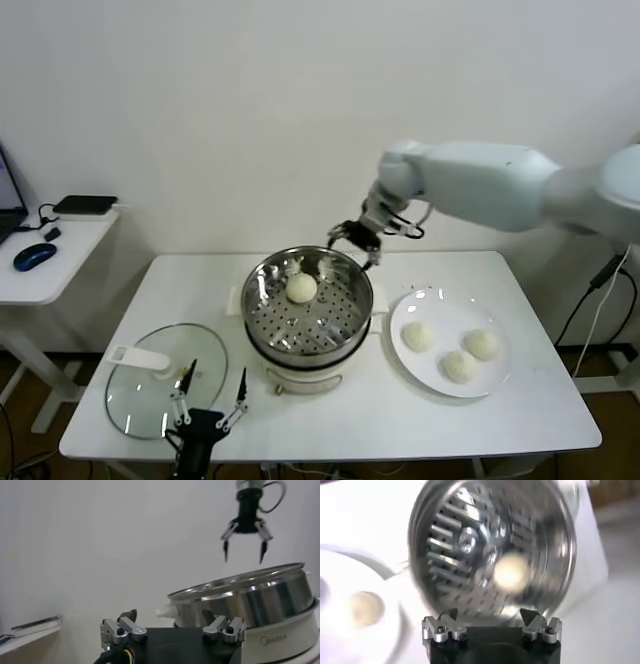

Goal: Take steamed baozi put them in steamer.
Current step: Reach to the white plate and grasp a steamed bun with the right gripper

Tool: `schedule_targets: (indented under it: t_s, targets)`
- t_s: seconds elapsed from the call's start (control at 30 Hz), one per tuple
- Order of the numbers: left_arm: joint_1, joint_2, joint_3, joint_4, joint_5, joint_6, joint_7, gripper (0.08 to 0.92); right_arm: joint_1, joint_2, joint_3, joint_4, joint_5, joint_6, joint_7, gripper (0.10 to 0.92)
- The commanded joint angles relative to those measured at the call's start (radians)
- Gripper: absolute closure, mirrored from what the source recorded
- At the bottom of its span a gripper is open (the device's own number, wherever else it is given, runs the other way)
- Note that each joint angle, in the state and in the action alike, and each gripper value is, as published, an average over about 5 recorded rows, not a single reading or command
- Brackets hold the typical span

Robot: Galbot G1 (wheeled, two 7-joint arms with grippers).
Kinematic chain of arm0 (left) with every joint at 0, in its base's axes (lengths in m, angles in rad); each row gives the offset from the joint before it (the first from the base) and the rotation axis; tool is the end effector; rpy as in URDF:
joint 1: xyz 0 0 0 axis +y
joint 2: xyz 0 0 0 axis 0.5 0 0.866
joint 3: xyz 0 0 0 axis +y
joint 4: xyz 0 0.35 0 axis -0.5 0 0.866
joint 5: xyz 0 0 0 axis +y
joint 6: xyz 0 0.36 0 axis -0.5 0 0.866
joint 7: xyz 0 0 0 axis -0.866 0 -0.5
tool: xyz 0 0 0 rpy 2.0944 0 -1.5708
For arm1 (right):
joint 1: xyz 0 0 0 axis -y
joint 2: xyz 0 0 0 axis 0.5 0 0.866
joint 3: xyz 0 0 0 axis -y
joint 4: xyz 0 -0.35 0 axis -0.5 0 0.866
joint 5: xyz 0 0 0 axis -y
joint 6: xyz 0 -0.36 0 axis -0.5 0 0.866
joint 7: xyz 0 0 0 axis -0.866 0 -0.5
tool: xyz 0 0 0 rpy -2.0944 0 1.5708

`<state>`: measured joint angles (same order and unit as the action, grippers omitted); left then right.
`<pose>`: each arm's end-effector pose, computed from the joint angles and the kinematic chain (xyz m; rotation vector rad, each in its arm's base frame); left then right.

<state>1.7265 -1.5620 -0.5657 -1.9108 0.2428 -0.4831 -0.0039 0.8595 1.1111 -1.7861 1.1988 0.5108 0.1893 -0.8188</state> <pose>0.1194 0.0163 -0.3918 0.1028 2.9761 0.3862 0.5851 0.0088 -0.0349 1.6800 -1.1901 1.8861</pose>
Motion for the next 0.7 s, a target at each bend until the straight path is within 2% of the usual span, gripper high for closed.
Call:
schedule_targets:
  t_s: [0.03,0.27,0.7]
  targets:
    - [0.0,0.003,0.003,0.002,0.002,-0.002,0.0,0.177,0.087,-0.229,-0.111,0.23,0.315,-0.575,-0.001,0.203]
    - [0.005,0.005,0.0,-0.001,0.001,-0.002,0.001,0.177,-0.037,-0.294,-0.053,0.227,0.284,-0.619,-0.047,0.203]
    - [0.007,-0.001,-0.004,0.012,0.009,-0.001,0.001,0.177,-0.313,-0.231,0.107,0.018,0.098,-0.59,-0.093,0.203]
